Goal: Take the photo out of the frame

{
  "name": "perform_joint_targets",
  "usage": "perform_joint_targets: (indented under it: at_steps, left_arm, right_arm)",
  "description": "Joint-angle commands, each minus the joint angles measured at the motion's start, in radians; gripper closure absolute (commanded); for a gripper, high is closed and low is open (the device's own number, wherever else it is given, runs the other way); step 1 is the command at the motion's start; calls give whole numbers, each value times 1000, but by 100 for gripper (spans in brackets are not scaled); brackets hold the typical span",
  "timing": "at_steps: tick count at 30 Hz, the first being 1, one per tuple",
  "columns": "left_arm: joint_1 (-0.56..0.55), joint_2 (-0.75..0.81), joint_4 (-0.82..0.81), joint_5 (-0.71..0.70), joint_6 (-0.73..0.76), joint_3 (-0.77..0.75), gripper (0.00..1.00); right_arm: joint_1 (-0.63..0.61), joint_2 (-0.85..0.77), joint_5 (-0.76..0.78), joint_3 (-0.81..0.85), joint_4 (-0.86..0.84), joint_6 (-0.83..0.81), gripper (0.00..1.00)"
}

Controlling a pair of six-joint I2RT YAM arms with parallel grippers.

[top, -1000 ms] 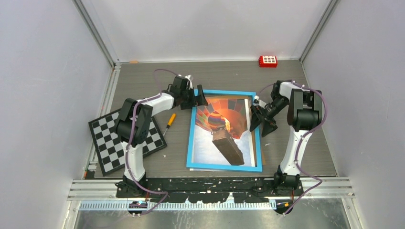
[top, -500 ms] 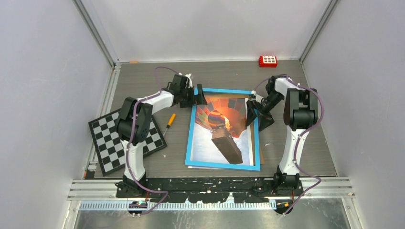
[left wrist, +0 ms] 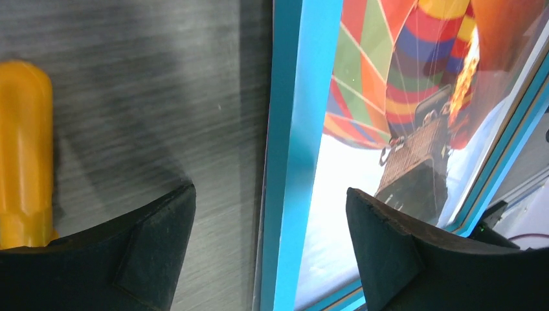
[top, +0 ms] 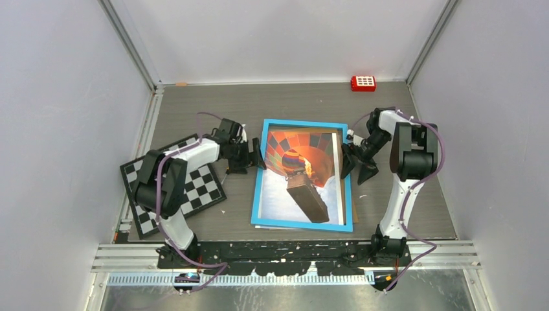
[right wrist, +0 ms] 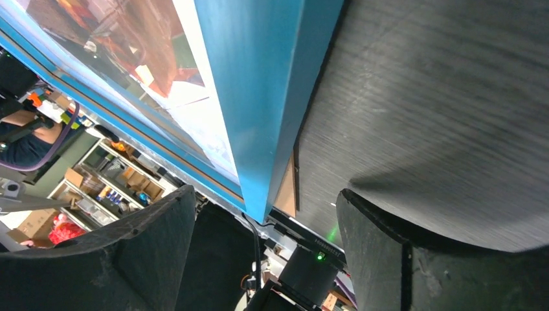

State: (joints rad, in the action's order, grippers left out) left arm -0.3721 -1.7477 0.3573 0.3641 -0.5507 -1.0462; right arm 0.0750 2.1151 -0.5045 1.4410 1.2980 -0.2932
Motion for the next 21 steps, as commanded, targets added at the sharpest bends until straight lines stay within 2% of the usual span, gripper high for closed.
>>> perform_joint_targets:
  at_steps: [1,5,12,17,21]
  left_arm:
    - [-5,51,34,44,-9,59,16]
    - [-20,25,23,43,-14,72,22]
    - [-34,-75,-23,56,-22,27,24]
    - [-19,-154,-43,61,-29,-24,36]
    - [9,-192,-47,57,-22,-77,45]
  right_arm:
    - [-22,-62,-6,-18,-11,20,19]
    - [-61,-40,2,-25,-76,77,21]
    - [-113,43,64,-20,-143,151,24]
    - [-138,76,47,16,-175,194,25]
    - [-140,134,11,127,-160,242,32]
